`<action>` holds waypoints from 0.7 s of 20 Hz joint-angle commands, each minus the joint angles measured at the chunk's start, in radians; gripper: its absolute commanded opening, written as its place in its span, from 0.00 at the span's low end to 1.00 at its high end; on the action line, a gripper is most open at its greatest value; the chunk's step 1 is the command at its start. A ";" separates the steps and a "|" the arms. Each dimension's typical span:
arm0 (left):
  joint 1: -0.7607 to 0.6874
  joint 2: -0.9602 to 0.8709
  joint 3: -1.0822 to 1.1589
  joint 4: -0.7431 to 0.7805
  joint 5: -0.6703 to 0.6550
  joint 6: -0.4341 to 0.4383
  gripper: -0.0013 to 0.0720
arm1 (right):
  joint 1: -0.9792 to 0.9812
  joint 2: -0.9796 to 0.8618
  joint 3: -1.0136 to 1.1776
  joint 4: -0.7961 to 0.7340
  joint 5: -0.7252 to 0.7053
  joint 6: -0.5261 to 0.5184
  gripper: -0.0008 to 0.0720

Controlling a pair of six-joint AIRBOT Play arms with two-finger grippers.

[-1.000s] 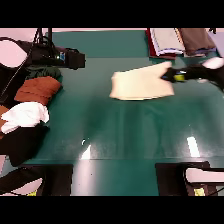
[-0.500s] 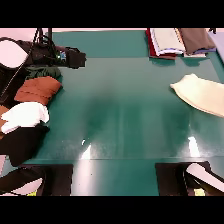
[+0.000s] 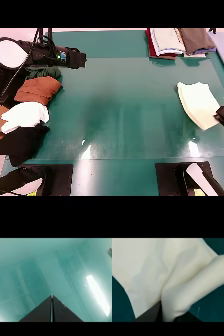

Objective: Fold the shirts.

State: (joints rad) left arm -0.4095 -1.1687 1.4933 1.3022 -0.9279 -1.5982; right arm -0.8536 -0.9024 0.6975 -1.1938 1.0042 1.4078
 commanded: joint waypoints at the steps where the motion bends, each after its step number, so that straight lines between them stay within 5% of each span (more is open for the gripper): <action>1: 0.000 -0.001 0.000 0.001 -0.005 0.016 0.04 | 0.062 0.019 0.014 -0.124 0.151 0.025 0.57; 3: 0.000 -0.001 0.000 0.001 -0.006 0.029 0.04 | 0.062 0.019 0.087 -0.208 0.238 0.024 0.73; 6: 0.000 -0.001 0.000 0.001 -0.008 0.029 0.04 | 0.033 0.019 0.233 -0.285 0.344 0.025 0.74; 14: 0.000 -0.001 0.000 0.000 -0.024 0.028 0.04 | 0.346 0.019 0.396 0.212 0.297 0.024 0.73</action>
State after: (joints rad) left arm -0.4095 -1.1687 1.4933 1.3025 -0.9371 -1.5707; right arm -0.6498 -0.8837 1.0576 -1.1351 1.3331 1.4315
